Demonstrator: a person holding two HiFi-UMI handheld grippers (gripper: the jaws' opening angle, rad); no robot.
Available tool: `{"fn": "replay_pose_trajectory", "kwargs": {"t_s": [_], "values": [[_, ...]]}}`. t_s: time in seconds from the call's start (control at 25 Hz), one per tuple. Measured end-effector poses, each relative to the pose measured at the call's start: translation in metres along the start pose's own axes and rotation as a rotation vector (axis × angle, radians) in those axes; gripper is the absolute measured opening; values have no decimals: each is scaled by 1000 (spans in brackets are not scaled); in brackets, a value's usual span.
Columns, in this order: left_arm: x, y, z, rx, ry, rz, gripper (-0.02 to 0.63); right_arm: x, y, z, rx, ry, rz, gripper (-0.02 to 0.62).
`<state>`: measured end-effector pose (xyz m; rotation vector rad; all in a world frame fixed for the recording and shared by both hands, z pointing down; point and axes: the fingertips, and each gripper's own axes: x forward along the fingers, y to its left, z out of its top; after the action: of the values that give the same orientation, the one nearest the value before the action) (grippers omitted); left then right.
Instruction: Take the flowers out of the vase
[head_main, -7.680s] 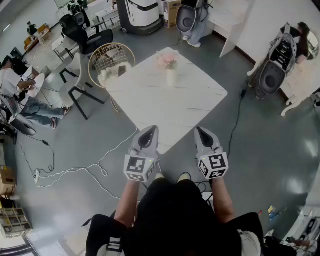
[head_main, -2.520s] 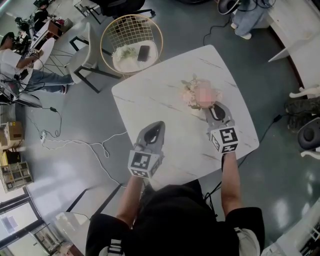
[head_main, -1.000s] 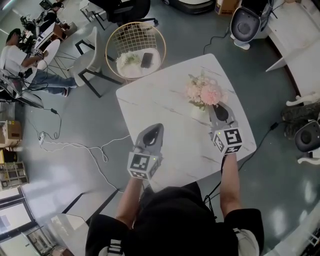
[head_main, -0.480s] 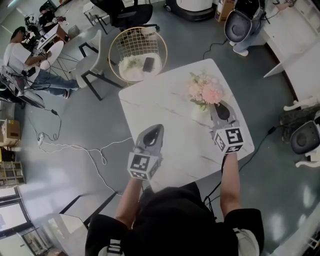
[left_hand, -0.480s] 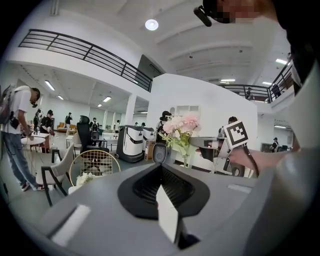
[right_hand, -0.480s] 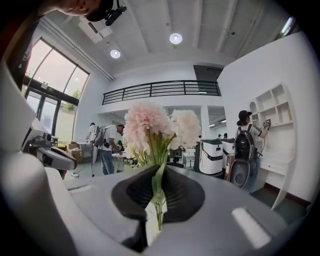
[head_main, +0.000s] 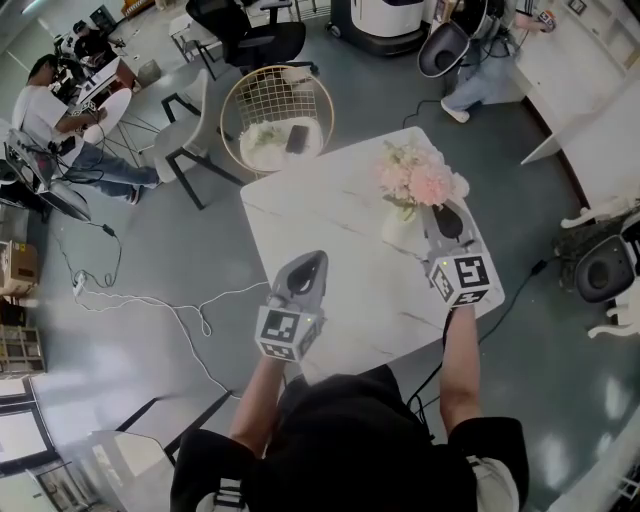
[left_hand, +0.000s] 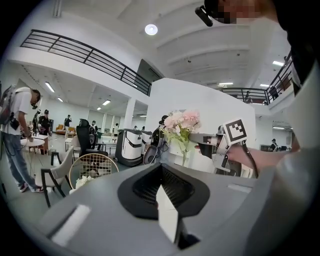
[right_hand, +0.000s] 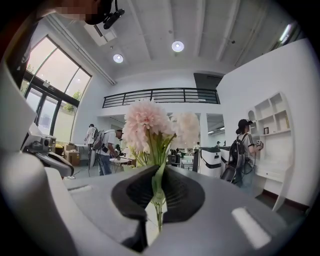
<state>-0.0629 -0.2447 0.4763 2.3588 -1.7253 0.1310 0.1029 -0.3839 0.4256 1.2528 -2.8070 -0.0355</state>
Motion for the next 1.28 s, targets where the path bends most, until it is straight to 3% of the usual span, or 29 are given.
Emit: {"fn": "replay_pose_trajectory", "kwargs": {"t_s": [0.68, 1.28], "values": [[-54, 0, 8, 29, -61, -9, 8, -33, 41, 35, -45, -48, -24, 14], [-102, -13, 3, 44, -71, -60, 8, -96, 97, 16, 15, -21, -65, 14]]}}
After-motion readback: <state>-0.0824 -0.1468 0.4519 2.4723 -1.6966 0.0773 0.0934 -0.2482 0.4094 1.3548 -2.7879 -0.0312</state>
